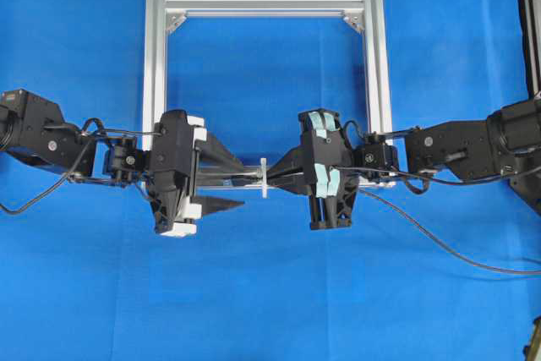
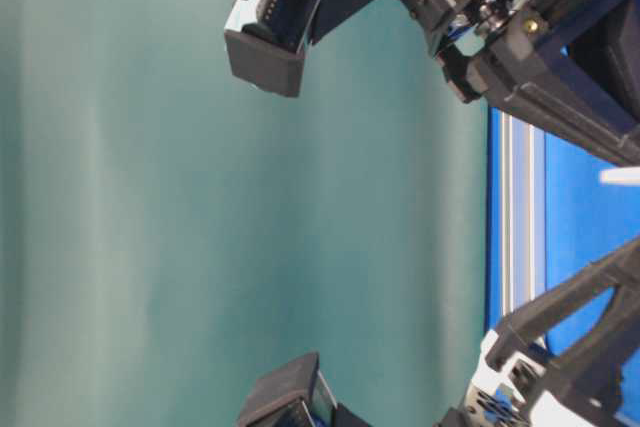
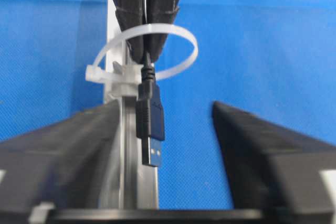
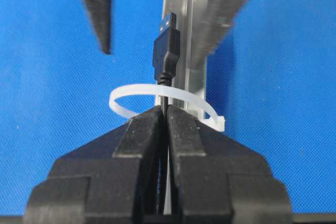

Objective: Insert the wire through the string loop located in the center.
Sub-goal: 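Close the left gripper on the USB plug beyond the loop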

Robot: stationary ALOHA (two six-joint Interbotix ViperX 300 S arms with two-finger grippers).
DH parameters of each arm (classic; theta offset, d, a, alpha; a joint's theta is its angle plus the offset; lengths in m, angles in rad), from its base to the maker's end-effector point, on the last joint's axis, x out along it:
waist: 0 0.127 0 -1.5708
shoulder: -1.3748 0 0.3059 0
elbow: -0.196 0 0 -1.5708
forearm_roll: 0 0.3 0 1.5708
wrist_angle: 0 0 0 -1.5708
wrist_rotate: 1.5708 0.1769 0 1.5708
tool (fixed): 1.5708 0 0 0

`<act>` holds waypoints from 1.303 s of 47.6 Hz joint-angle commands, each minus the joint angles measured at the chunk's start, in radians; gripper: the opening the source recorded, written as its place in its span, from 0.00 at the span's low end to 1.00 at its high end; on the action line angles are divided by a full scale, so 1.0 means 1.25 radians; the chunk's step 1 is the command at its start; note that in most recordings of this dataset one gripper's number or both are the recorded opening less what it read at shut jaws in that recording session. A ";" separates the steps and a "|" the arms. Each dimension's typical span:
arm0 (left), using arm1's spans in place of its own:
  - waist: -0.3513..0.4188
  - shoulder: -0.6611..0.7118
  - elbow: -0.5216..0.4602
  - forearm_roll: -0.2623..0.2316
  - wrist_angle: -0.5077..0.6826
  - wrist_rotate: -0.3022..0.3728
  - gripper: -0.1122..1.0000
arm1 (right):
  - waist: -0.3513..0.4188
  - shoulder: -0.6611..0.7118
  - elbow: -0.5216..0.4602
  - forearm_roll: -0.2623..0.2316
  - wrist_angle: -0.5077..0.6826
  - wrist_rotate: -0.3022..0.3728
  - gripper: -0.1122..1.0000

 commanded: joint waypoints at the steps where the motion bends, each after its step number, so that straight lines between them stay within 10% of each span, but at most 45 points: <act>1: 0.006 -0.011 -0.007 0.000 -0.006 0.000 0.49 | -0.001 -0.011 -0.011 0.000 -0.002 -0.001 0.08; 8: 0.013 -0.012 -0.006 0.000 -0.001 -0.009 0.17 | -0.001 -0.012 -0.010 0.000 -0.002 -0.001 0.08; 47: 0.015 -0.012 -0.006 0.000 0.001 -0.010 0.18 | -0.002 -0.011 -0.018 -0.001 -0.004 0.000 0.09; 54: 0.015 -0.012 -0.006 0.000 0.001 -0.010 0.18 | -0.002 -0.012 -0.018 0.000 -0.002 0.000 0.29; 62: 0.015 -0.012 -0.006 0.000 0.001 -0.010 0.18 | -0.002 -0.013 -0.018 -0.001 -0.002 -0.001 0.73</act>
